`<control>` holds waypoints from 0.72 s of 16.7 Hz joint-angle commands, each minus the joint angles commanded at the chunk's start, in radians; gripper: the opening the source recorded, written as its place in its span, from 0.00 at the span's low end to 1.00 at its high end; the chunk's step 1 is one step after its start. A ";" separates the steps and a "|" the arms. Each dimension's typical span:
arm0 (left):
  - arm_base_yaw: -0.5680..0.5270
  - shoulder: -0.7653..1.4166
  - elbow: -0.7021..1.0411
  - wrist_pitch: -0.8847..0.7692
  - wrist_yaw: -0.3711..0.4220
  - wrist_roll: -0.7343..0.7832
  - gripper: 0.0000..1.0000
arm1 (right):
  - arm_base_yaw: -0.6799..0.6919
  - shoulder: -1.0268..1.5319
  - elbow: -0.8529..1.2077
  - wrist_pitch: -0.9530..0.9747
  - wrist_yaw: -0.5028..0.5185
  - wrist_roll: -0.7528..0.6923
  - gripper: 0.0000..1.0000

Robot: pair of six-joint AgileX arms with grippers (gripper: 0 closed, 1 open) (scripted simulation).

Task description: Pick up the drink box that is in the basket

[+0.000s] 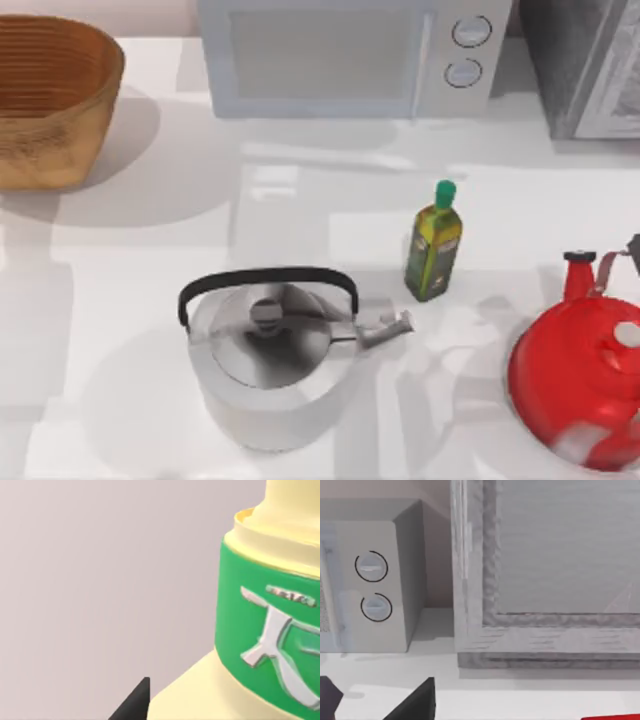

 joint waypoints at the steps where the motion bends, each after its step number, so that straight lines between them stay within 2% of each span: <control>1: 0.000 0.000 0.000 0.000 0.000 0.000 0.00 | 0.000 0.000 0.000 0.000 0.000 0.000 1.00; 7: -0.006 -0.054 -0.058 -0.031 -0.006 -0.005 0.00 | 0.000 0.000 0.000 0.000 0.000 0.000 1.00; 12: -0.033 -0.353 -0.272 -0.132 -0.030 -0.013 0.00 | 0.000 0.000 0.000 0.000 0.000 0.000 1.00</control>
